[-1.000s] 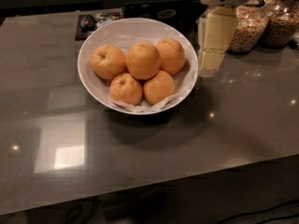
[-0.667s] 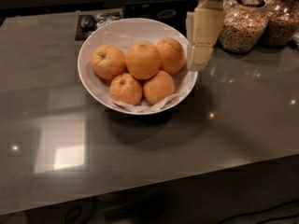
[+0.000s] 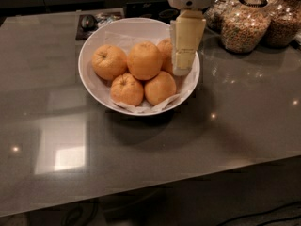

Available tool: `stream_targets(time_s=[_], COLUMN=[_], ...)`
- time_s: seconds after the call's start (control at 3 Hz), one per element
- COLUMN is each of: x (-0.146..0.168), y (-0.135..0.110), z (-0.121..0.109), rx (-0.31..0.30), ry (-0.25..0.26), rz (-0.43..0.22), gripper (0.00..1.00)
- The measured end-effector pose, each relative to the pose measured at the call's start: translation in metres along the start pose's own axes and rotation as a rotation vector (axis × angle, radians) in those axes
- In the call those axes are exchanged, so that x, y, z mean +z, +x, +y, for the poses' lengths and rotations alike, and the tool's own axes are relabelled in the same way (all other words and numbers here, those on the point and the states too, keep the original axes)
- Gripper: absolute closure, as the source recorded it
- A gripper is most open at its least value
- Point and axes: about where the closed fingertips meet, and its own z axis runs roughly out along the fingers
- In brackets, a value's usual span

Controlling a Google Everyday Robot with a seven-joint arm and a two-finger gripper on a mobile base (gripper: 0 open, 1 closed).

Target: Pick orange from white bowl

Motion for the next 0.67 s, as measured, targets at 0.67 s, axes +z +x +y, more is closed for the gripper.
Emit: stream_targets(time_s=[0.67], x=[0.042], y=[-0.022], z=[-0.008], rx=[-0.034], ry=[-0.085], rz=[0.003], gripper=[0.23])
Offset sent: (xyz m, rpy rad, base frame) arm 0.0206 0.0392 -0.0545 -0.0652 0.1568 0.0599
